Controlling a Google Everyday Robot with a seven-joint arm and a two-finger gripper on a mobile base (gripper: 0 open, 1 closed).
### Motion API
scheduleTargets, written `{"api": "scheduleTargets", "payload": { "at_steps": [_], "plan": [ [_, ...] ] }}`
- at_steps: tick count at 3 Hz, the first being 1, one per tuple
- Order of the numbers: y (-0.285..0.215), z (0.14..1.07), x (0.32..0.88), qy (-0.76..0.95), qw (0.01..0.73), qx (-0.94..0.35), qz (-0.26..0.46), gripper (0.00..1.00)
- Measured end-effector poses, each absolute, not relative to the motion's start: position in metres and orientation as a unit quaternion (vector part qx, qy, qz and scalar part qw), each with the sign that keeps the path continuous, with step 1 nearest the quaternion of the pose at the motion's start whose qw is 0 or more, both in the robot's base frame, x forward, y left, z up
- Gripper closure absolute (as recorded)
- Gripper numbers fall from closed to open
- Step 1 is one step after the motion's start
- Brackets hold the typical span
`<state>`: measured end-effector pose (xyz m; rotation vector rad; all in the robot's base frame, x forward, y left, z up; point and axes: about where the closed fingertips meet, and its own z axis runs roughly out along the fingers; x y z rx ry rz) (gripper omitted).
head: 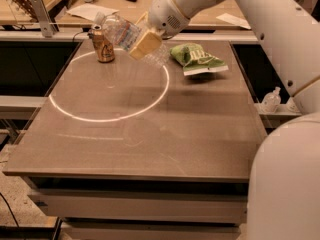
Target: Place water bottle upright
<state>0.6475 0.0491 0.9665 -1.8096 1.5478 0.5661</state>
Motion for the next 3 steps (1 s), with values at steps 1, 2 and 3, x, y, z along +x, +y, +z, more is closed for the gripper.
{"api": "scheduleTargets", "payload": {
  "at_steps": [1,2,3],
  "plan": [
    [0.061,0.977,0.635,0.557,0.4,-0.653,0.32,1.0],
    [0.073,0.977,0.624,0.523,0.428,-0.615,0.406,1.0],
    [0.073,0.977,0.624,0.523,0.428,-0.616,0.406,1.0]
  ]
}}
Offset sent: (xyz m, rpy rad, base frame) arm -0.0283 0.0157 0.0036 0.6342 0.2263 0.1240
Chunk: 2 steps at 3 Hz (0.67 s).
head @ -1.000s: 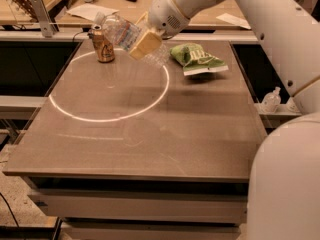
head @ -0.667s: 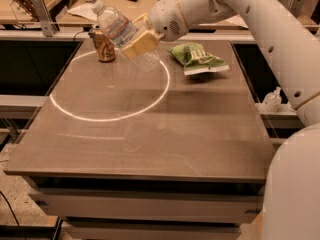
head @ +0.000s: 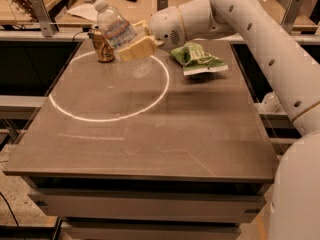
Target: Place water bottle upright
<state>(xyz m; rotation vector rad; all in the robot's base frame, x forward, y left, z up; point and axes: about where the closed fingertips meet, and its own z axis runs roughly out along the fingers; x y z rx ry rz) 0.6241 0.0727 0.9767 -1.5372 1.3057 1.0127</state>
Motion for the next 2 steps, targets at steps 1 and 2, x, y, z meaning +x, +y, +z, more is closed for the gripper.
{"api": "scheduleTargets", "payload": {
  "at_steps": [1,2],
  "plan": [
    [0.077,0.97,0.62,0.524,0.443,-0.588,0.429,1.0],
    [0.079,0.959,0.607,0.516,0.484,-0.527,0.47,1.0]
  ]
}}
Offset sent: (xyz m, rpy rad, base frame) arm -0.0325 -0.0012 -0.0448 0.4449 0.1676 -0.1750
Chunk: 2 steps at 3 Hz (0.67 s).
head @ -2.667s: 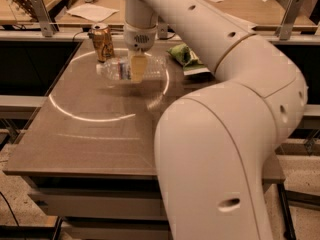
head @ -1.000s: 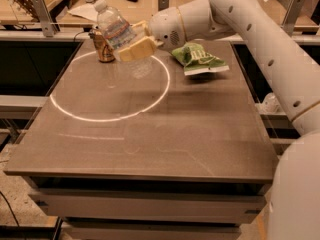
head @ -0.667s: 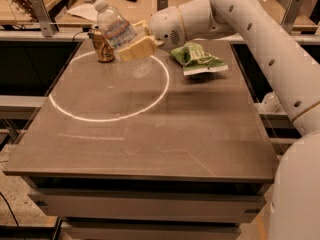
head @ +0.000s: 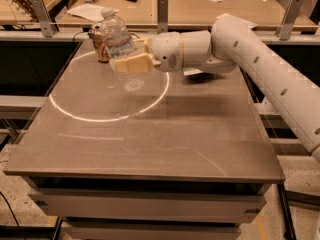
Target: Place water bottle upright
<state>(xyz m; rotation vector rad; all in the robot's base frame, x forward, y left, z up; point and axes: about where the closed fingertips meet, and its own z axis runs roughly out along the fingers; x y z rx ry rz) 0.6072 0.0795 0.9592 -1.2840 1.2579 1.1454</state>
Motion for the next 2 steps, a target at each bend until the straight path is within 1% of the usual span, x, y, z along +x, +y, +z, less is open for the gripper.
{"api": "scheduleTargets", "payload": {
  "at_steps": [1,2],
  "plan": [
    [0.078,0.942,0.597,0.506,0.525,-0.473,0.494,1.0],
    [0.081,0.928,0.592,0.491,0.54,-0.466,0.5,1.0]
  ]
}}
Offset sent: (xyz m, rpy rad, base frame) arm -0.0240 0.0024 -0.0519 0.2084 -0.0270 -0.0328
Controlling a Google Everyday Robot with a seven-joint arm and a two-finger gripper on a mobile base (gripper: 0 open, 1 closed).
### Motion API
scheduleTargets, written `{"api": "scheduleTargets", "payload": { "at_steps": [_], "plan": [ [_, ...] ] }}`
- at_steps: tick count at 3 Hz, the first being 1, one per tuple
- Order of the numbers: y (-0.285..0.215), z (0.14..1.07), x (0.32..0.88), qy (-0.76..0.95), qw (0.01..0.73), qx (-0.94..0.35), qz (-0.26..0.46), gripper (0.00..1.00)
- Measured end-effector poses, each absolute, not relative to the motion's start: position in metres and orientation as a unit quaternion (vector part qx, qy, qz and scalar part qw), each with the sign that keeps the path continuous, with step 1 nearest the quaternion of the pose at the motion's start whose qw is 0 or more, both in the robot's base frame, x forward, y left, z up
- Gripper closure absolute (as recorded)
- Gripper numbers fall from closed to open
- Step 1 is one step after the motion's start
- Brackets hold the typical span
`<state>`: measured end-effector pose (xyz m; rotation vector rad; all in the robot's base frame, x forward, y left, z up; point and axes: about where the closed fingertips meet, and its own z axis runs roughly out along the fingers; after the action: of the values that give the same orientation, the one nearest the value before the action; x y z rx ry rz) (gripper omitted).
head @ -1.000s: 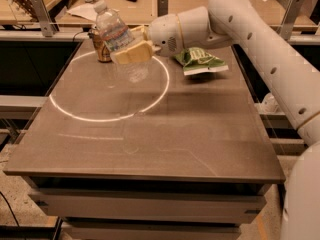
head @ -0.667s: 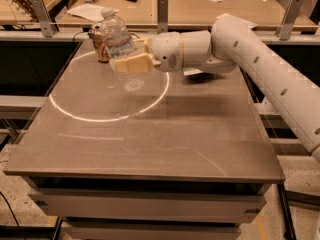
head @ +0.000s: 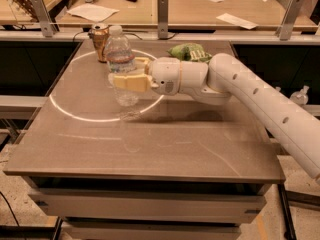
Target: Place water bottle upright
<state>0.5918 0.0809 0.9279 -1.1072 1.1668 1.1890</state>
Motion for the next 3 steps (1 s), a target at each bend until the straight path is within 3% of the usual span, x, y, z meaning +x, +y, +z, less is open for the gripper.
{"api": "scheduleTargets", "payload": {
  "at_steps": [2,3],
  "plan": [
    [0.088,0.904,0.577,0.487,0.516,-0.504,0.493,1.0],
    [0.087,0.898,0.572,0.487,0.503,-0.517,0.493,0.81]
  ]
}}
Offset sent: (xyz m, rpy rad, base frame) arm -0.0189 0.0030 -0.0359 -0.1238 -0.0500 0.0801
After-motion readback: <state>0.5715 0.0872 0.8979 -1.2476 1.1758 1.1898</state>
